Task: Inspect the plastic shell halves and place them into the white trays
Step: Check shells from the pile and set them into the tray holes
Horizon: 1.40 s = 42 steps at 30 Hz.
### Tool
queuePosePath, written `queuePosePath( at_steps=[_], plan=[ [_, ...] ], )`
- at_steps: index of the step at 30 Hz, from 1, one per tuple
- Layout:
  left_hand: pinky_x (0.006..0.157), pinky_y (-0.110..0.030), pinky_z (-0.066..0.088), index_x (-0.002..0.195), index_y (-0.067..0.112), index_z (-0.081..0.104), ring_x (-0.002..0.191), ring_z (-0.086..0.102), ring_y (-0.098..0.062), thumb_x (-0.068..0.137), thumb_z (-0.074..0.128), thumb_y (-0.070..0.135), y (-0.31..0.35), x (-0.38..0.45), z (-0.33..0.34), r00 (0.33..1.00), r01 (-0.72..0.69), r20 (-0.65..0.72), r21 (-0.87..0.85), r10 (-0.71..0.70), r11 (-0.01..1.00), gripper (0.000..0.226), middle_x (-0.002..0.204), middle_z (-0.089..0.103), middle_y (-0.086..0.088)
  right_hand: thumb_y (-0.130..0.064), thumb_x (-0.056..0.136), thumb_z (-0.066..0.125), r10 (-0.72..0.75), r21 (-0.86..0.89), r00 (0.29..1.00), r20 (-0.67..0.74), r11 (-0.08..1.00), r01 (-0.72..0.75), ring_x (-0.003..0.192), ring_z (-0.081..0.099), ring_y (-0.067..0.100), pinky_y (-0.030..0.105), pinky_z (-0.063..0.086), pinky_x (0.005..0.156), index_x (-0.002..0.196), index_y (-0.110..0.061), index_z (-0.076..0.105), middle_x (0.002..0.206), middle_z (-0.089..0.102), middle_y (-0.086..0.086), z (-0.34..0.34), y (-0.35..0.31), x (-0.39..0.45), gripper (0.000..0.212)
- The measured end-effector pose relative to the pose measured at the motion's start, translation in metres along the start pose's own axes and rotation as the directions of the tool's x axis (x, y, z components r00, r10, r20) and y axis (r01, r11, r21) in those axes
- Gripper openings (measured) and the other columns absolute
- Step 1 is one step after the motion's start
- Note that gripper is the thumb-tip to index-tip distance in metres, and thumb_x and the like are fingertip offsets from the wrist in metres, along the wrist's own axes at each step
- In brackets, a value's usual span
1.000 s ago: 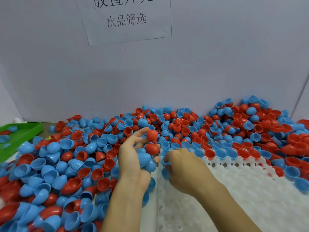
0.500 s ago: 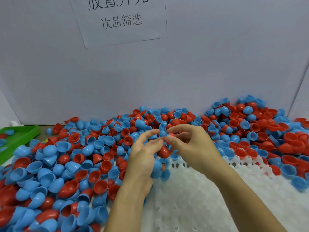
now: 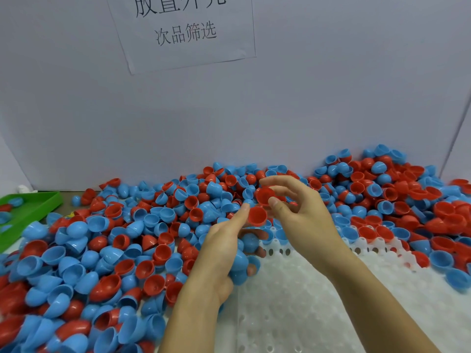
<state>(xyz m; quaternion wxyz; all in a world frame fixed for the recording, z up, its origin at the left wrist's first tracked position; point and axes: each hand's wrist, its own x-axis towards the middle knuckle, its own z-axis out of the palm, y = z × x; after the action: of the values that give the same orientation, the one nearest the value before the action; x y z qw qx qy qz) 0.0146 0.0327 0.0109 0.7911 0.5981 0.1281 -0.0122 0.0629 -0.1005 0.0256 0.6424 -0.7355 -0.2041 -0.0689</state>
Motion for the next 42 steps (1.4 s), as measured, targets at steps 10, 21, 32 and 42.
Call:
queuePosePath(
  at_steps=[10,21,32,42],
  plan=[
    [0.043,-0.026,0.042,0.077,0.019,0.078,0.062,0.063,-0.015,0.087,0.069,0.052,-0.005,0.004,-0.004,0.993,-0.114,-0.013,0.15,0.117,0.982,0.036,0.082,0.072,-0.002,-0.031,0.09,0.068,-0.015,-0.474,0.989,0.146,0.876,0.083,0.08,0.063,-0.008,0.006,0.047,0.065,0.097,-0.03,0.077,0.078,0.065,-0.028,-0.006,-0.001,-0.001,0.011],
    [0.038,-0.024,0.04,0.086,0.015,0.075,0.053,0.063,-0.017,0.098,0.059,0.039,-0.002,0.009,-0.006,0.958,-0.096,-0.272,0.01,0.095,0.995,0.032,0.077,0.075,-0.008,-0.021,0.091,0.067,0.296,-0.881,0.921,0.252,0.465,0.092,0.091,0.055,0.019,0.036,0.055,0.083,0.103,-0.018,0.073,0.105,0.05,0.0,0.005,0.014,-0.012,0.013],
    [0.038,-0.024,0.039,0.097,0.006,0.073,0.05,0.058,-0.019,0.091,0.059,0.02,-0.001,0.01,-0.006,0.963,-0.09,-0.266,-0.173,0.041,0.981,0.02,0.079,0.07,-0.012,-0.02,0.091,0.07,0.294,-0.829,0.925,0.24,0.557,0.038,0.096,0.066,0.014,0.036,0.059,0.086,0.109,-0.028,0.075,0.113,0.07,-0.004,-0.011,0.007,-0.005,0.02],
    [0.046,-0.028,0.044,0.102,0.007,0.072,0.059,0.062,-0.02,0.091,0.05,0.019,0.002,0.004,-0.002,0.981,-0.08,-0.193,-0.304,0.021,0.949,0.027,0.086,0.073,-0.013,-0.031,0.093,0.067,0.025,-0.591,0.964,0.267,0.794,0.143,0.073,0.061,-0.001,0.011,0.045,0.058,0.102,-0.033,0.073,0.081,0.064,-0.019,-0.005,-0.006,-0.005,0.011]
  ],
)
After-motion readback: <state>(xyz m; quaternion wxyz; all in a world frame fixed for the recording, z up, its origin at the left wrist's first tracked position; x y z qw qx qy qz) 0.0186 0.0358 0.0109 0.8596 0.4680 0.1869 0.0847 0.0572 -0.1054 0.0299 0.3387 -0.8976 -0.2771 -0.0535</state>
